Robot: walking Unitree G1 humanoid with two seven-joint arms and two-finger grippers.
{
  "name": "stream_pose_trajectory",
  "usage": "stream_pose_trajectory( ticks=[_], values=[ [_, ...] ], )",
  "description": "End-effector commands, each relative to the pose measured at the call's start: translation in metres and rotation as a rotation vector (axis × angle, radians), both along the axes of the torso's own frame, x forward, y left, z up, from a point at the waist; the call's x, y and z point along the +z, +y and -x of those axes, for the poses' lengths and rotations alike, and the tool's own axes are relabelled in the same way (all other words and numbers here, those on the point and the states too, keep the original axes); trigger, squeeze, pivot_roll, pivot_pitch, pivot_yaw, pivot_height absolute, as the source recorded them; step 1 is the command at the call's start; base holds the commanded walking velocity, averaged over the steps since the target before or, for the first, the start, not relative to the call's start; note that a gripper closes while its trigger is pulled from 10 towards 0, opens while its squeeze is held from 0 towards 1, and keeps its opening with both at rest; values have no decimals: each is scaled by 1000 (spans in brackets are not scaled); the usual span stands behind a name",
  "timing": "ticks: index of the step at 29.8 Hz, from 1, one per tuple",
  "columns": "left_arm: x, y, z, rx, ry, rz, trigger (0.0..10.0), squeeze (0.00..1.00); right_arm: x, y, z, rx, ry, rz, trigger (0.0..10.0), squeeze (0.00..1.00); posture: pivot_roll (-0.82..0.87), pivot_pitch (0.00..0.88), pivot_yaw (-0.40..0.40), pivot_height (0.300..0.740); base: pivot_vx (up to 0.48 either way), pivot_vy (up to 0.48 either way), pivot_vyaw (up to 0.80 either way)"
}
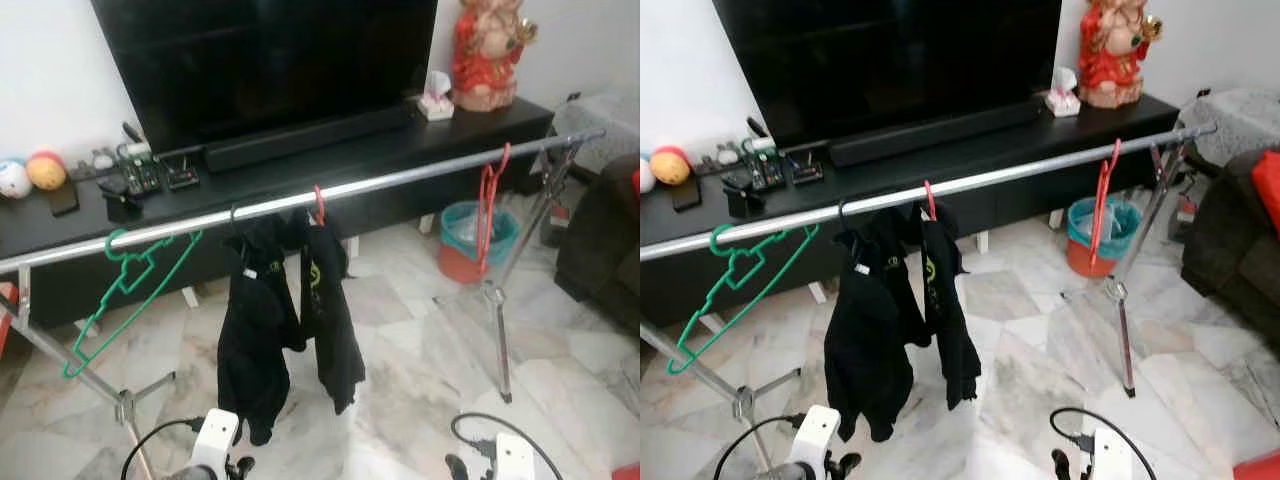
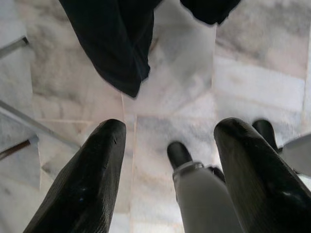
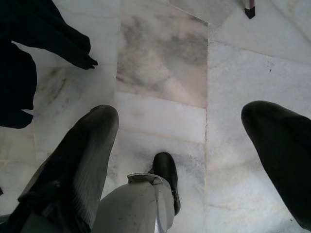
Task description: Hang hanger
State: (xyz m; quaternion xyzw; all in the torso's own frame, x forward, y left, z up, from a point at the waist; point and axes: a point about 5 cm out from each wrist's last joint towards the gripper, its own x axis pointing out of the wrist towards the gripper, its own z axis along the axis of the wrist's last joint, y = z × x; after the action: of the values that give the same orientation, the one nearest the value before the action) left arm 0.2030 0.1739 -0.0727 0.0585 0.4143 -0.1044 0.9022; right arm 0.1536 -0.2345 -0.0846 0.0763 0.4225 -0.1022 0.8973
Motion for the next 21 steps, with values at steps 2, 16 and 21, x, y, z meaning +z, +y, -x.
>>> stream_pose_trajectory(
  ticks=[2,16,21],
  values=[
    [1,4,1,53,-44,1,10000,0,0,1,-1,6,-1,-2,10000,0,-68,0,64,740,0,0,0],
    [84,36,-64,93,-591,142,10000,0,0,-1,0,-25,-2,0,10000,0,-53,0,63,740,0,0,0],
    [99,31,-63,68,-644,154,10000,0,1,-1,-1,-25,-4,1,10000,0,-51,0,60,740,0,0,0]
  ],
)
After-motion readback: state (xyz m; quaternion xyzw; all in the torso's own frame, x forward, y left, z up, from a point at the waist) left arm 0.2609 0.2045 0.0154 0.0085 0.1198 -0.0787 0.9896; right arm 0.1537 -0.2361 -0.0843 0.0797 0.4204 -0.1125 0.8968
